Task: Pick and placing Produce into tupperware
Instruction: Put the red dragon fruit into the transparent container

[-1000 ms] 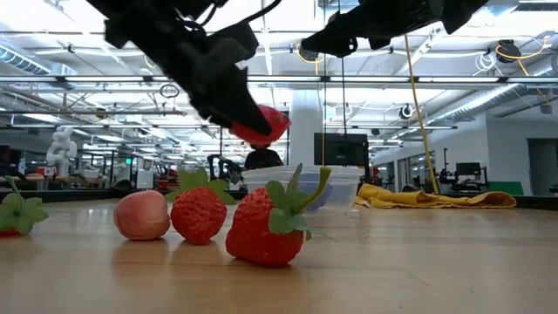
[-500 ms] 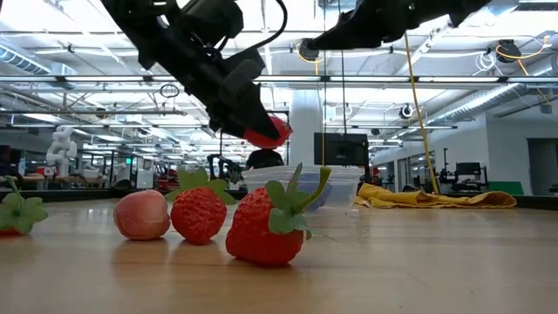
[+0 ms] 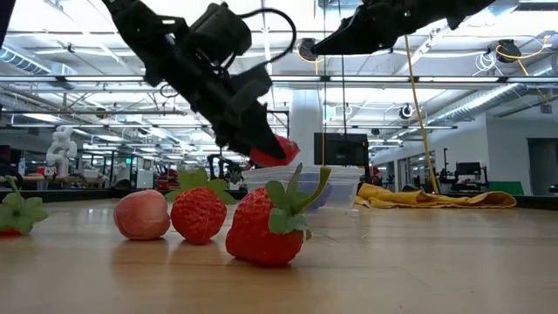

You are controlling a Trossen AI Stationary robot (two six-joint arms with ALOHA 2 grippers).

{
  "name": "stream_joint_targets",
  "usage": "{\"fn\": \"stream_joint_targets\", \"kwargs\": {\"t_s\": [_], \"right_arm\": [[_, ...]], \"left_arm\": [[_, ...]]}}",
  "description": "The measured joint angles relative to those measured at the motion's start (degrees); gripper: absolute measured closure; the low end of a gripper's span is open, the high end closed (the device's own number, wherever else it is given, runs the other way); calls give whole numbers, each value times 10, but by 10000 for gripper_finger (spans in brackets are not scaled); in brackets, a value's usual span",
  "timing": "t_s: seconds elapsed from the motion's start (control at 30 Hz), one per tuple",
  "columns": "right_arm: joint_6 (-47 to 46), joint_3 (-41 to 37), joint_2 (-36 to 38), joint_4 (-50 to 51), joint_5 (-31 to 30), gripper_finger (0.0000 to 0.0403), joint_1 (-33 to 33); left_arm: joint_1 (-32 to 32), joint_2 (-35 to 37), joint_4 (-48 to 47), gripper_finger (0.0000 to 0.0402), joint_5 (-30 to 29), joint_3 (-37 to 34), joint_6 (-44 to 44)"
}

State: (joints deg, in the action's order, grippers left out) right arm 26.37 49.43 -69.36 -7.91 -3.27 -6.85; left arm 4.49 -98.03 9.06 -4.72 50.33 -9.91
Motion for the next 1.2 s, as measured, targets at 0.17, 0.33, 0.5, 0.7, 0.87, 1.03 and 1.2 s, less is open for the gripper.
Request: {"fn": "stream_joint_targets", "kwargs": {"t_s": [0.17,0.33,0.5,0.7,0.87,1.03,1.2], "right_arm": [[0,0,0,-7,0,96,-11],[0,0,0,-8,0,96,-21],[4,0,0,-8,0,96,-30],[24,0,0,-9,0,96,-34],[47,0,0,-13,-10,96,-36],[72,0,0,-44,-86,96,-37],[90,0,0,-84,-103,96,-37]], "left_arm": [[5,-10,5,172,4,1,-2],[8,-15,0,172,6,1,-3],[8,-15,-1,172,4,1,-3],[16,-15,0,172,2,1,-3],[16,-17,3,172,2,1,-3],[16,-28,14,172,2,1,-8],[16,-34,13,172,2,1,-6]]}}
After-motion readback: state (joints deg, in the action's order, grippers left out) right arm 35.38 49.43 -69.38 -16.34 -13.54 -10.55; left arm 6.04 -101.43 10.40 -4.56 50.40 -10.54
